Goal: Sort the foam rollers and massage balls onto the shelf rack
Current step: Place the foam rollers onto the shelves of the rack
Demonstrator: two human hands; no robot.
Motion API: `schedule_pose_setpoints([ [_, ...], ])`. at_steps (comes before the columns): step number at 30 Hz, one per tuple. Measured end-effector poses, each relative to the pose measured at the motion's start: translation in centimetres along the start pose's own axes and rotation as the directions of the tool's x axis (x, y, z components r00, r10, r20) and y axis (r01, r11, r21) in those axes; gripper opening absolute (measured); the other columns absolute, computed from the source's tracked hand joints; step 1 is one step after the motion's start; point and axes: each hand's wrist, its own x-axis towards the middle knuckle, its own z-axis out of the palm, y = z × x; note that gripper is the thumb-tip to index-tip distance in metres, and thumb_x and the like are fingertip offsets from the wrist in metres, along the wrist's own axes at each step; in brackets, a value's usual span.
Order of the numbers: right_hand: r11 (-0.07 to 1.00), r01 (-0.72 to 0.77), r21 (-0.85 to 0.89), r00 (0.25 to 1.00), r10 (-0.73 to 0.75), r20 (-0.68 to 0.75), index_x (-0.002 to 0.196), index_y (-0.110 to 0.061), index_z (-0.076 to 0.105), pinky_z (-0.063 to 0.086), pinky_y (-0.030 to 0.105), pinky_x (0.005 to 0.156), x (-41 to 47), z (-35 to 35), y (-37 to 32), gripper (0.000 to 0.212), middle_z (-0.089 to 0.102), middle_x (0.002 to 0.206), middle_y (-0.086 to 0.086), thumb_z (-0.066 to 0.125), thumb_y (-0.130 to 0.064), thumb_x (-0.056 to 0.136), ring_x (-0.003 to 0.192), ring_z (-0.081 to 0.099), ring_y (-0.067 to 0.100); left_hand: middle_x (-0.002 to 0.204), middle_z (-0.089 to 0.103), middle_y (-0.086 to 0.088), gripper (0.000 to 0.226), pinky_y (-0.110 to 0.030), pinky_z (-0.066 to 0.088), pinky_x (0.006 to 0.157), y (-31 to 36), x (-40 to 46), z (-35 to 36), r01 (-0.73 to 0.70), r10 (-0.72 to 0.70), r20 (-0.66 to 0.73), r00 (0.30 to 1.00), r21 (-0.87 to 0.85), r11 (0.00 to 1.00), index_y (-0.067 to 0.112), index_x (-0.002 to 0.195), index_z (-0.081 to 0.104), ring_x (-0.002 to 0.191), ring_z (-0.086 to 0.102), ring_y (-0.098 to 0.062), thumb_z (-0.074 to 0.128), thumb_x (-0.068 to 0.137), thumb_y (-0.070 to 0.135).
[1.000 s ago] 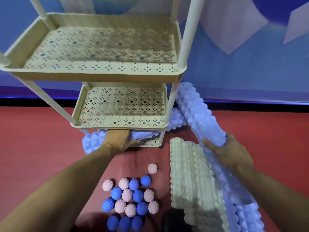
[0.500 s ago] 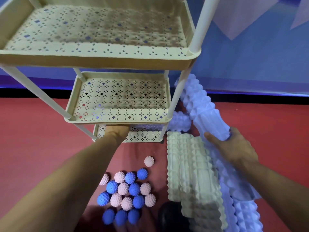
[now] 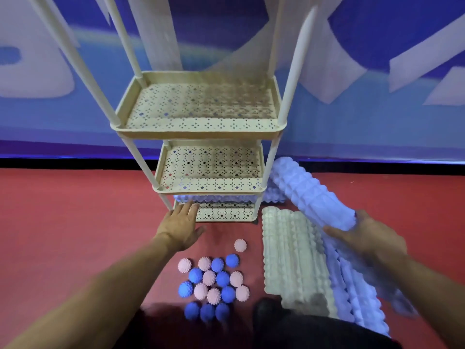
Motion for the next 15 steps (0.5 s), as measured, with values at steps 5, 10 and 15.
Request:
schedule_pose_setpoints([
  [5, 0.994, 0.034, -0.104, 0.999, -0.030, 0.037, 0.127, -0.036, 0.048, 0.047, 0.045, 0.097, -4.4, -4.4, -0.1, 0.106, 0.069, 0.117, -0.001, 0.045, -0.100, 0.043, 0.107, 0.066, 0.029, 0.165, 0.019, -0.007, 0.076, -0.046, 0.031, 0.117, 0.6, -5.9, -5.3, 0.000, -0.003, -0.077, 0.997, -0.040, 0.999, 0.019, 0.157, 0.018, 0.148, 0.028, -0.030, 0.030, 0.098, 0.066],
  [10, 0.977, 0.071, -0.201, 0.996, -0.060, 0.064, 0.126, -0.034, 0.056, 0.047, 0.039, 0.096, -9.6, -9.3, -1.3, 0.086, 0.067, 0.121, -0.004, 0.059, -0.086, 0.058, 0.110, 0.064, 0.024, 0.163, 0.024, -0.005, 0.077, -0.047, 0.035, 0.114, 0.7, -11.1, -9.1, -0.025, 0.014, -0.150, 0.989, -0.071, 0.997, 0.020, 0.154, 0.024, 0.145, 0.032, -0.029, 0.024, 0.096, 0.070],
  [15, 0.953, 0.172, -0.249, 0.983, -0.148, 0.112, 0.132, -0.035, 0.053, 0.047, 0.038, 0.098, -13.6, -11.7, -2.5, 0.093, 0.065, 0.129, -0.008, 0.060, -0.086, 0.055, 0.115, 0.062, 0.022, 0.150, 0.043, -0.006, 0.088, -0.049, 0.042, 0.107, 1.6, -15.3, -10.7, 0.050, -0.127, -0.160, 0.979, -0.416, 0.908, 0.024, 0.148, 0.036, 0.131, 0.049, -0.030, 0.028, 0.085, 0.084],
])
